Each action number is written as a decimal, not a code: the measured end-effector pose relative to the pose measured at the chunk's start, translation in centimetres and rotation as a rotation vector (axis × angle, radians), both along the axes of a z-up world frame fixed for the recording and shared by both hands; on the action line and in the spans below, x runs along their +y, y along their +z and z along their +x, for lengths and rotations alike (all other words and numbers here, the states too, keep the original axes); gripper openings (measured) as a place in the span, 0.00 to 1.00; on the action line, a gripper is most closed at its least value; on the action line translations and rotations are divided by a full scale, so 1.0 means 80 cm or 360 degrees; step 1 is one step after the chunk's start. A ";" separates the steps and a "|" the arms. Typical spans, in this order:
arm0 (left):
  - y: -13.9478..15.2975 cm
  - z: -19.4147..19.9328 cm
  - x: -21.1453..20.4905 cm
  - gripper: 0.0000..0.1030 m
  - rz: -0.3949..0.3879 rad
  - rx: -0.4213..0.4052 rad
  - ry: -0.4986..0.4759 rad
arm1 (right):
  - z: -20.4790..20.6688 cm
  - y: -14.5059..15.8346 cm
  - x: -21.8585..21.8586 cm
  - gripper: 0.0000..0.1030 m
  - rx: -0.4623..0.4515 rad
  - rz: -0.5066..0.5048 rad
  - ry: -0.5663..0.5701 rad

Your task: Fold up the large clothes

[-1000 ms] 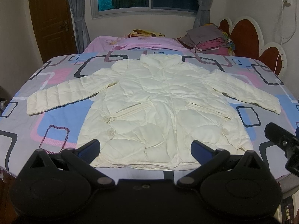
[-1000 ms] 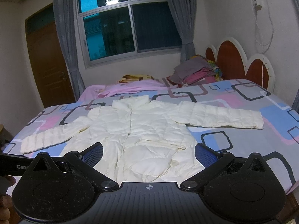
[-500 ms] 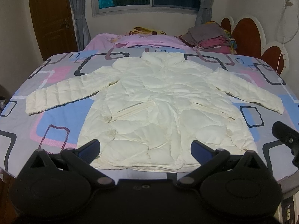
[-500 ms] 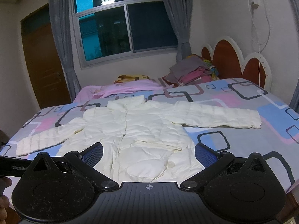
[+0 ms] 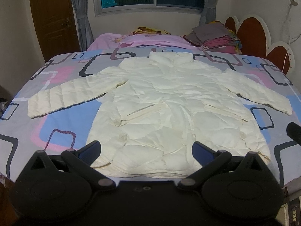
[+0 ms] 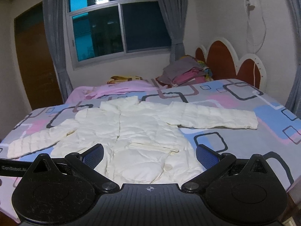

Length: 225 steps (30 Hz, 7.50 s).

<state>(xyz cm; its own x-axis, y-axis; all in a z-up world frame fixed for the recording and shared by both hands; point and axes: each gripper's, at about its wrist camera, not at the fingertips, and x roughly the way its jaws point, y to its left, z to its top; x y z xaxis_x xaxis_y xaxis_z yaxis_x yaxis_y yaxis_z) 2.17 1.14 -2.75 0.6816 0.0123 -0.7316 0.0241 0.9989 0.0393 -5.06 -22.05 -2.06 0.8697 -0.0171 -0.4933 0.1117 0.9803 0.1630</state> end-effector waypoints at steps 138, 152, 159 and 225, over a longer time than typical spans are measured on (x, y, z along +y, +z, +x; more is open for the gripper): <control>-0.114 0.344 0.078 1.00 -0.0218 0.0094 0.0147 | 0.466 -0.193 0.086 0.93 0.0207 -0.0019 0.0406; -0.171 0.427 -0.042 0.91 -0.0412 0.0216 -0.0106 | 0.409 -0.177 -0.064 0.92 0.0232 -0.0097 0.0129; -0.198 0.440 -0.058 0.36 -0.0499 0.0193 -0.0136 | 0.396 -0.207 -0.135 0.92 0.0334 -0.0127 -0.0011; -0.217 0.488 -0.015 0.58 -0.0077 0.0006 0.0067 | 0.605 -0.237 -0.121 0.50 0.0382 -0.0082 0.0147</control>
<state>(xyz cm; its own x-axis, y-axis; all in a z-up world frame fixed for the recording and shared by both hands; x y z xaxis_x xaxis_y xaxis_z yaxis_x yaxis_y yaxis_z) 41.18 -0.08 -20.09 0.6785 0.0052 -0.7345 -0.0177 0.9998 -0.0092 43.33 -31.74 -21.03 0.7269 0.0264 -0.6862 0.0510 0.9944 0.0923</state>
